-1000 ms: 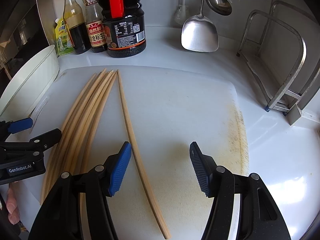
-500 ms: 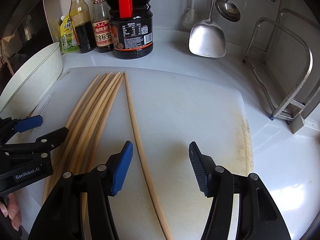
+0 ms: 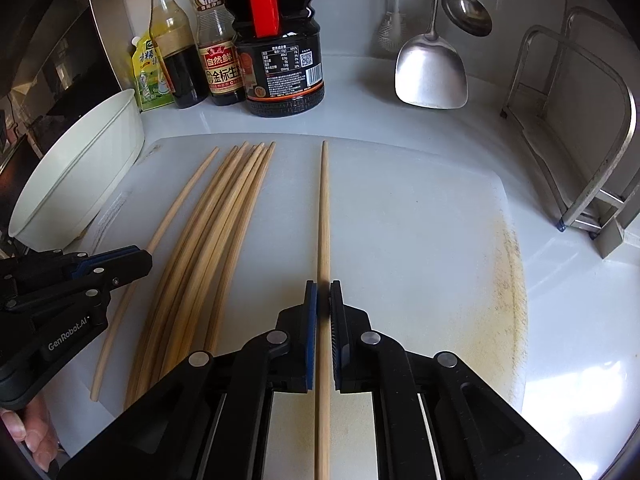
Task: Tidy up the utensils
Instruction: 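Close the left tool on a chopstick while the right tool grasps another, then lower both held chopsticks into the water bowl and open both tools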
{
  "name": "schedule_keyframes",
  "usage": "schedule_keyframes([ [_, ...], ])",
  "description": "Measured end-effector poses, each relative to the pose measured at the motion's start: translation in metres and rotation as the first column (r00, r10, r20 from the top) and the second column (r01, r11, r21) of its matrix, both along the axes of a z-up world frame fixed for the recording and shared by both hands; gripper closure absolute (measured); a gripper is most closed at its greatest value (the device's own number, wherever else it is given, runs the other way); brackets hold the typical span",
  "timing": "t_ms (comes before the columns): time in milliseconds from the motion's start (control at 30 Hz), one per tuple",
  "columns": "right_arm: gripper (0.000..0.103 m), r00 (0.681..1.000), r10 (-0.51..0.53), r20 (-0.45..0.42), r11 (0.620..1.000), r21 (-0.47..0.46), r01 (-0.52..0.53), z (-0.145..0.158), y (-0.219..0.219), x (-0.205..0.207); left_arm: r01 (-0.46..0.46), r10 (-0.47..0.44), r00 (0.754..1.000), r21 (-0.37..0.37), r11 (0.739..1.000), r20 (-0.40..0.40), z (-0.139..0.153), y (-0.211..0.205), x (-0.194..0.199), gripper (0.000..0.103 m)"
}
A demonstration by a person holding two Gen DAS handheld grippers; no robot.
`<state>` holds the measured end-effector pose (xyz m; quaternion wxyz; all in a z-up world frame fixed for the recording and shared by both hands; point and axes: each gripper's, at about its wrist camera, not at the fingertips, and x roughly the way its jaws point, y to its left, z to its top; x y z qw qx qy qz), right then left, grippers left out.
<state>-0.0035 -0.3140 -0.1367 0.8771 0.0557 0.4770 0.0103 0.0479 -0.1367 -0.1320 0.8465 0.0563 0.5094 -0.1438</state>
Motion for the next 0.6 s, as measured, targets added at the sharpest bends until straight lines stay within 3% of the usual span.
schedule_keyframes([
  [267, 0.097, 0.999, -0.023, 0.035, 0.998, 0.051, 0.021, 0.040, 0.015, -0.005, -0.004, 0.004, 1.000, -0.031, 1.000, 0.029, 0.034, 0.033, -0.002, 0.096],
  [600, 0.097, 0.986, 0.094, 0.139, 0.992, 0.071, -0.104, 0.097, 0.101, 0.024, -0.140, 0.140, 0.981, -0.007, 0.990, 0.137, 0.093, 0.138, 0.013, 0.096],
])
